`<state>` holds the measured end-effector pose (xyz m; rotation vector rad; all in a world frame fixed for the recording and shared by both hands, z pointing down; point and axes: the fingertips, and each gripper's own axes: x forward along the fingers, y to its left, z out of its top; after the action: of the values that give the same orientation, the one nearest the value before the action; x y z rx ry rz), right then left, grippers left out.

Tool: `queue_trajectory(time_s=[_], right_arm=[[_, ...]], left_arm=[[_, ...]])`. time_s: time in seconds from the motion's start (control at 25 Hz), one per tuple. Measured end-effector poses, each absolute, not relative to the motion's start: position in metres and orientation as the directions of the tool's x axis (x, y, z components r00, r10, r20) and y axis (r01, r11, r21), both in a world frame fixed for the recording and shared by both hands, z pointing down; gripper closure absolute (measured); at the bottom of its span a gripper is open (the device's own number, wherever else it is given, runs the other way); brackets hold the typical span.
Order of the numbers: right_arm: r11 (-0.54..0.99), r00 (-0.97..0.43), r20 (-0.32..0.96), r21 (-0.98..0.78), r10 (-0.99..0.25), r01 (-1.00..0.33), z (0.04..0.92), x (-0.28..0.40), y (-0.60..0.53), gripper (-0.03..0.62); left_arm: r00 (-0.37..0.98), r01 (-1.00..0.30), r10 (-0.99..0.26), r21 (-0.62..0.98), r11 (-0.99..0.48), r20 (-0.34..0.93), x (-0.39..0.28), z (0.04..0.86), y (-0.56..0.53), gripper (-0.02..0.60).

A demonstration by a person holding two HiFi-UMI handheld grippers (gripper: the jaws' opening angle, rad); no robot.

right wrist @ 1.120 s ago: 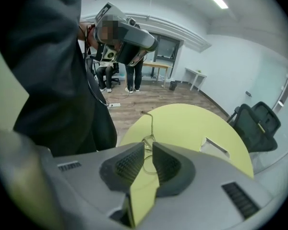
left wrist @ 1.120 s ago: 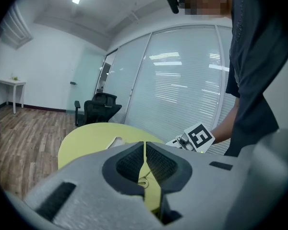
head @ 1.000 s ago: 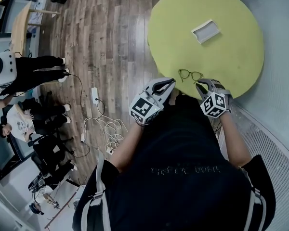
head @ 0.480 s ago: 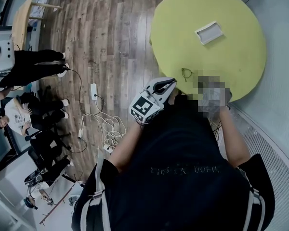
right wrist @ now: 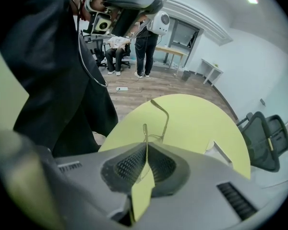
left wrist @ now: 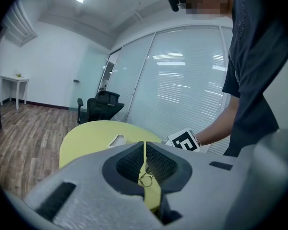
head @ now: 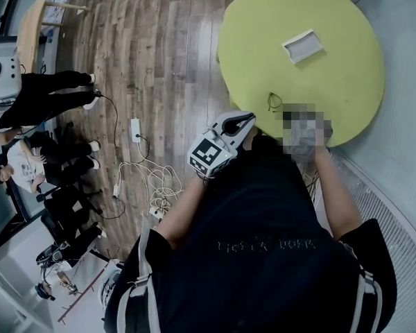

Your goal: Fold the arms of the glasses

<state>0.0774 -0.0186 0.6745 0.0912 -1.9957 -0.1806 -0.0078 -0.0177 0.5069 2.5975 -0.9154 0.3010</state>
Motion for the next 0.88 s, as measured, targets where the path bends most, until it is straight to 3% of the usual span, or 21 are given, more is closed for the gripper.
queue_trajectory(time_s=[0.88], right_arm=[[0.996,-0.382,0.921,0.085,-0.078,0.001,0.724,0.061,-0.041,0.563]], left_arm=[[0.722,-0.689,-0.599,0.286,-0.666,0.345,-0.025,0.504,0.001,0.554]])
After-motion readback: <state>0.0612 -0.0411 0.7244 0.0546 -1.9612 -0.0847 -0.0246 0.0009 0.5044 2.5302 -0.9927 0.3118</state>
